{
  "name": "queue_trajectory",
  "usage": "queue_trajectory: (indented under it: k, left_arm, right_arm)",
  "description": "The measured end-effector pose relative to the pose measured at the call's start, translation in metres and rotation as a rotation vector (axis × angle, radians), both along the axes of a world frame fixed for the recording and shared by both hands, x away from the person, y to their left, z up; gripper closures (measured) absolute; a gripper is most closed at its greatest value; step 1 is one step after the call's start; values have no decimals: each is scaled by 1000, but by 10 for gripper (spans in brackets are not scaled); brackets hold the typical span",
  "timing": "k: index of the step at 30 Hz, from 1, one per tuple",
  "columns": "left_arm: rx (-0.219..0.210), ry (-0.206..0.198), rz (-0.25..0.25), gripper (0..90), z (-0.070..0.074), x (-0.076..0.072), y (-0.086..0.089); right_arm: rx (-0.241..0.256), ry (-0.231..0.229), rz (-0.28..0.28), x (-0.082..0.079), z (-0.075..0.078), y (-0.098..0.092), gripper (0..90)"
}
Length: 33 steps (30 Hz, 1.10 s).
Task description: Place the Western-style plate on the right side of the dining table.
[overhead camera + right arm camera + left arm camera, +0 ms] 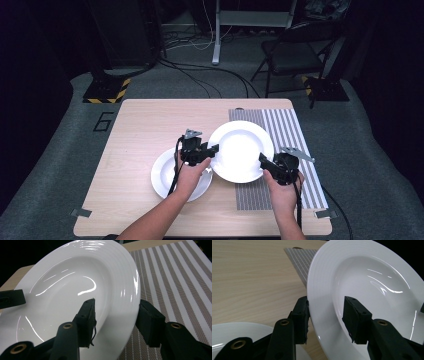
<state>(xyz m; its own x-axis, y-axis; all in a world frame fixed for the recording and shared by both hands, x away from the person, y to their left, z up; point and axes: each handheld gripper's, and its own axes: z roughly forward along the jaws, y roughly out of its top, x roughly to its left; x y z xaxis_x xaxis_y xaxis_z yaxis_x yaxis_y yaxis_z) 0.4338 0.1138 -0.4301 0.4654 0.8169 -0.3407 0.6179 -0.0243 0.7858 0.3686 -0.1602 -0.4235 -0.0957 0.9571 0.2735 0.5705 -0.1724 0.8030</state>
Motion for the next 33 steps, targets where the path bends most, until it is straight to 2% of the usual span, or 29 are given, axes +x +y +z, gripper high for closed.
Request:
queue_trajectory:
  k: [7, 12, 25, 33]
  left_arm:
    - [9, 3, -49, 569, 0, 2, -18]
    - [0, 0, -59, 568, 1, 1, -30]
    - [-8, -13, -96, 568, 5, 0, -51]
    - [-4, -2, -122, 569, 2, -1, -63]
  right_arm:
    - [8, -8, -45, -9, 1, -15, 509]
    - [7, -13, -74, -16, 2, -24, 508]
    - [9, -25, -101, -25, 4, -45, 508]
    - [12, -25, -115, -31, 2, -57, 508]
